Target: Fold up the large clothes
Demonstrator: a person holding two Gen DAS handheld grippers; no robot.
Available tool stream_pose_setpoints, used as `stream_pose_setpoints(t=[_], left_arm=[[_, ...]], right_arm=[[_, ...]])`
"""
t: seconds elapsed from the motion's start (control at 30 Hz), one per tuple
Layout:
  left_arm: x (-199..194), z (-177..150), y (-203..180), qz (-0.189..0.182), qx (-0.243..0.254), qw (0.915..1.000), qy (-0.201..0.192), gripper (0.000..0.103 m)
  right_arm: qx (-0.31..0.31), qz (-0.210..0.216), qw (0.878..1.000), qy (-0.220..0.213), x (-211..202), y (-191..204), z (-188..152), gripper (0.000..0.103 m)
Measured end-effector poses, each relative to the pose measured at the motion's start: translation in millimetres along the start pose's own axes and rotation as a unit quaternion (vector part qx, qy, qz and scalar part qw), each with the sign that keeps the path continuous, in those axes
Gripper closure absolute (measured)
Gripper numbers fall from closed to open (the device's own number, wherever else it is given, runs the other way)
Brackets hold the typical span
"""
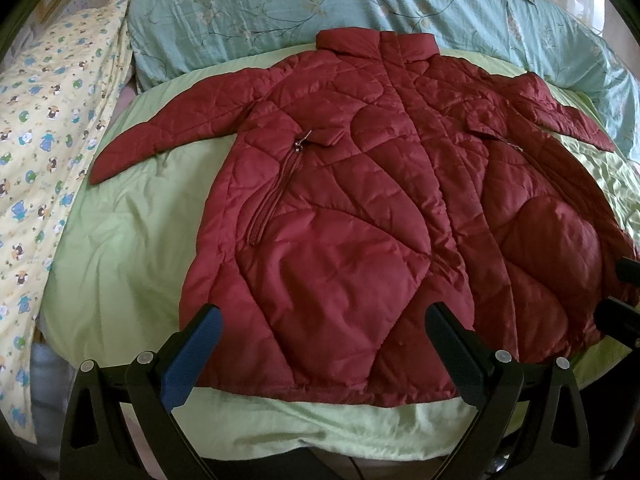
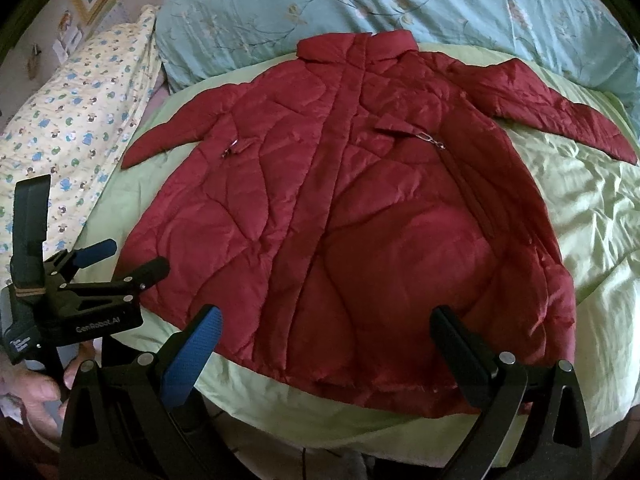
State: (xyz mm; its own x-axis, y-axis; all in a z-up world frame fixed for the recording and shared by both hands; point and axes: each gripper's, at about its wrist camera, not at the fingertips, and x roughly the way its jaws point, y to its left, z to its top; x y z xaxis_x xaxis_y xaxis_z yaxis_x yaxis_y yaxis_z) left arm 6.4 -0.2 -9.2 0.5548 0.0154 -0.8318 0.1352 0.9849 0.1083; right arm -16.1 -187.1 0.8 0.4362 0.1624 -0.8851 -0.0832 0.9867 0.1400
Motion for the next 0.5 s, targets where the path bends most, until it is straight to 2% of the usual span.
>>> stream_pose_setpoints(t=[0.3,0.5], left_arm=[[4.2,4.9,-2.0,0.006,0.005,1.0000,-0.004,0.001],[12.0,11.5,-1.7,-0.017,-0.006,0.9998,-0.005,0.001]], right_arm=[[-0.004,0.002,1.000,-0.013,1.4,-3.0,5.3,0.000],[-0.001,0.003,1.000,-0.017,3.0,-8.8,10.8,0.000]])
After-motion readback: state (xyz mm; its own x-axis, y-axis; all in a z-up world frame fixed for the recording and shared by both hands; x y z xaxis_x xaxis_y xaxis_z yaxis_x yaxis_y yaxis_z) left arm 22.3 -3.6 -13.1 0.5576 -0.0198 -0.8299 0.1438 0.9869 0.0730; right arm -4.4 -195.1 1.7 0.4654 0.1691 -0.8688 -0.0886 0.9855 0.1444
